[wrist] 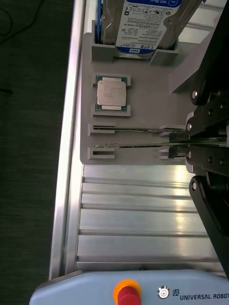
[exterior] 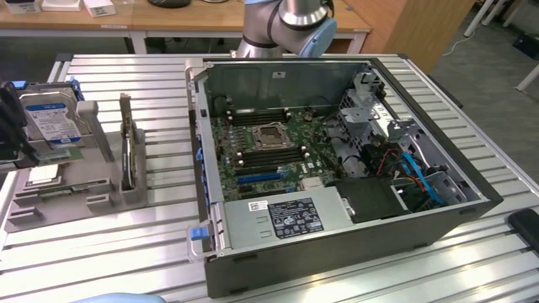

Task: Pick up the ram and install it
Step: 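Pick up the ram and move it above insertion slot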

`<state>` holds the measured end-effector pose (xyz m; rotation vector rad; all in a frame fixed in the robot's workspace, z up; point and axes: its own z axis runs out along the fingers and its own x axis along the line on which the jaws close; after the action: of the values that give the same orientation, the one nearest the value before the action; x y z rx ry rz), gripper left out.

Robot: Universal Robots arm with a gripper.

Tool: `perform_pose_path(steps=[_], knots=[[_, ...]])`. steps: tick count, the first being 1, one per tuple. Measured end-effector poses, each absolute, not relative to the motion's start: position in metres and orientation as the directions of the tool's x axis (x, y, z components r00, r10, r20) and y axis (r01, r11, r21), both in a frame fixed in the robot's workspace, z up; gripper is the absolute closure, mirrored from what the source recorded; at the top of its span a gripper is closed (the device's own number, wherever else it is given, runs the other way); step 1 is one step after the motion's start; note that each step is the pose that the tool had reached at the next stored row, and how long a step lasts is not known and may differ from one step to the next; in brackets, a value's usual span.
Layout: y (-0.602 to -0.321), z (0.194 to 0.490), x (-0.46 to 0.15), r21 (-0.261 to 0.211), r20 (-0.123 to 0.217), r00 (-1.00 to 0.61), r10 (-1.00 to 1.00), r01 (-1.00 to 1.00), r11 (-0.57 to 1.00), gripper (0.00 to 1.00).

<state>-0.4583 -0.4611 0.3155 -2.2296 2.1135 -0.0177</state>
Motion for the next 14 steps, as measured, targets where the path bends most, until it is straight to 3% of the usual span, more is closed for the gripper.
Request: perform_pose_path(steps=[14], knots=[[-0.461, 0.32, -0.447, -0.058, -0.042, 0.041, -0.998, -0.998, -0.039, 0.86]])
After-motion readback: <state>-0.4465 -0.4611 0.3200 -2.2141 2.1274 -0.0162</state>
